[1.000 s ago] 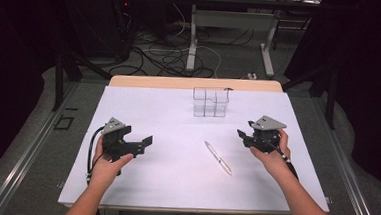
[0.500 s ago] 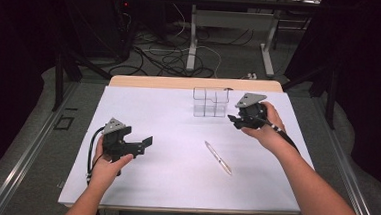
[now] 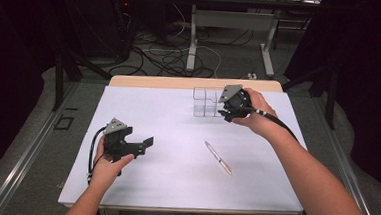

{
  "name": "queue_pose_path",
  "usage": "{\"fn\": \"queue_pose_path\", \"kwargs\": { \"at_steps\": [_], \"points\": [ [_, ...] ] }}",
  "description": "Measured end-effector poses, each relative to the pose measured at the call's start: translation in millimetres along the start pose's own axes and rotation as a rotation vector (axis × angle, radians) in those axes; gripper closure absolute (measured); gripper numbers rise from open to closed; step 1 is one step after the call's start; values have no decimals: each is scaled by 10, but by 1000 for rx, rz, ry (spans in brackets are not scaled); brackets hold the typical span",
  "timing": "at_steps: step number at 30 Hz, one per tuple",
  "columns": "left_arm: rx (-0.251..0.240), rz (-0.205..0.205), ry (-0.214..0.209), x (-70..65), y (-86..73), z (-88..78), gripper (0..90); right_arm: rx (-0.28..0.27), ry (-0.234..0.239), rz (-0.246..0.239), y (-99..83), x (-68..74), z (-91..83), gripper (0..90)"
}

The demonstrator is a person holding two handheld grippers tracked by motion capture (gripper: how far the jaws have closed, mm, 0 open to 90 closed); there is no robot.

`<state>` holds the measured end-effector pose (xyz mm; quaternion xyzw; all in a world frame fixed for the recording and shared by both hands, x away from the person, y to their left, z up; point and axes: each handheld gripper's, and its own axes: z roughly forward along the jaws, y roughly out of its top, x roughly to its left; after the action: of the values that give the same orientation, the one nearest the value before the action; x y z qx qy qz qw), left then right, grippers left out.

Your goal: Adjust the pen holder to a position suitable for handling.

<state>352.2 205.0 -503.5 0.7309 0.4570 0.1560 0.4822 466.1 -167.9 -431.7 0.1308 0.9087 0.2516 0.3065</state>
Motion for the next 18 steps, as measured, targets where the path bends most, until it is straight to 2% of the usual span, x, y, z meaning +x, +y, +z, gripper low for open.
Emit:
{"fn": "queue_pose_path", "kwargs": {
  "at_steps": [3,5,9,13,16,18],
  "points": [
    [3,4,-3,-2,0,6,37,25,0,-23,39,-12,47,373],
    [5,4,-2,-1,-3,12,38,63,4,-70,101,-56,117,374],
    [8,7,-1,3,-5,17,41,94,8,-89,151,-92,168,400],
    [10,10,0,9,-7,24,42,128,12,-133,256,-143,235,431],
    [9,11,0,12,-7,23,43,119,10,-139,291,-165,284,443],
    [12,18,3,16,-7,20,43,147,19,-148,316,-183,308,450]
  ]
}}
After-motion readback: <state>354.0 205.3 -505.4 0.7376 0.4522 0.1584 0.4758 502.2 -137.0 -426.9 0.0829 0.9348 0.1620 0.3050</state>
